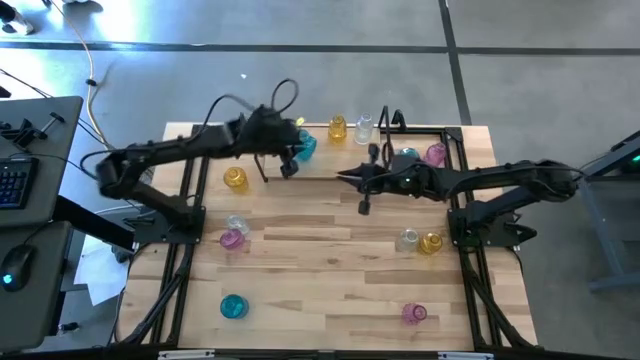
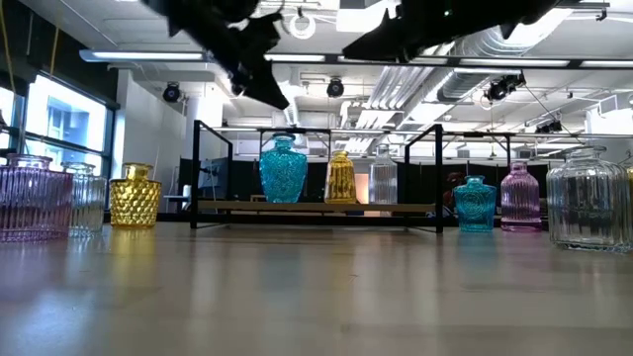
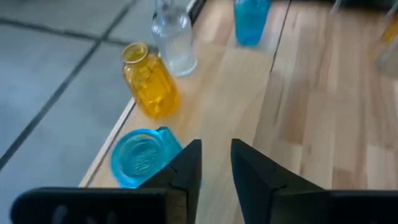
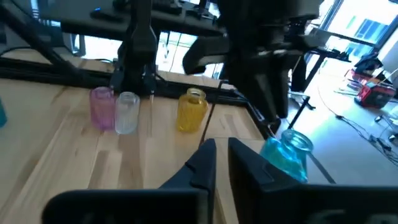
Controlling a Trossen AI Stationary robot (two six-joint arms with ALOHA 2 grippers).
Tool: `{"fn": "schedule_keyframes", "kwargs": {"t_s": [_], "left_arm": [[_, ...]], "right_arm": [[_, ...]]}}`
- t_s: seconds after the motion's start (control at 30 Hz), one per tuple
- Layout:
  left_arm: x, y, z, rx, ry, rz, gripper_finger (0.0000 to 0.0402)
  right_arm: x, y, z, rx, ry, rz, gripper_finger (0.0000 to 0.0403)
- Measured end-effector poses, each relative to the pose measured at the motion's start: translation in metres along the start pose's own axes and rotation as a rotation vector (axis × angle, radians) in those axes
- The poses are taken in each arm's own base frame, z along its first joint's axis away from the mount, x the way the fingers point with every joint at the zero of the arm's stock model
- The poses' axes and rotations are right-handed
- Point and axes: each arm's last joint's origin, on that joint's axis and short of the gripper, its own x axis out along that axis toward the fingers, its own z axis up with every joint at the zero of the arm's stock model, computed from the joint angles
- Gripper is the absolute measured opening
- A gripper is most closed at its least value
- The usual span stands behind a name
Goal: Sort vases onto shelf
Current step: Put the top left blue vase on the shelf
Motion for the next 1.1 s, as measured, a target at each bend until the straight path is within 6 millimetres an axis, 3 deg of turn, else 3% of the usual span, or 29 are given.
{"fn": "schedule_keyframes", "kwargs": {"t_s": [0.27, 0.57, 0.83, 1.1], "left_arm": [[-0.012, -0.004, -0.057, -0.106, -0.386, 0.038, 0.0025], [-0.033, 0.001, -0.096, -0.160, -0.612, 0.105, 0.0001], [-0.045, 0.007, -0.115, -0.188, -0.629, 0.149, 0.0000], [-0.048, 0.009, -0.117, -0.202, -0.625, 0.158, 0.0001]], "right_arm": [[0.053, -0.023, 0.001, 0.140, 0.115, -0.122, 0.0141], [0.118, -0.065, 0.006, 0.262, 0.327, -0.205, 0.0261], [0.159, -0.073, 0.012, 0.262, 0.414, -0.205, 0.0282], [0.171, -0.084, 0.006, 0.246, 0.433, -0.325, 0.0282]]}}
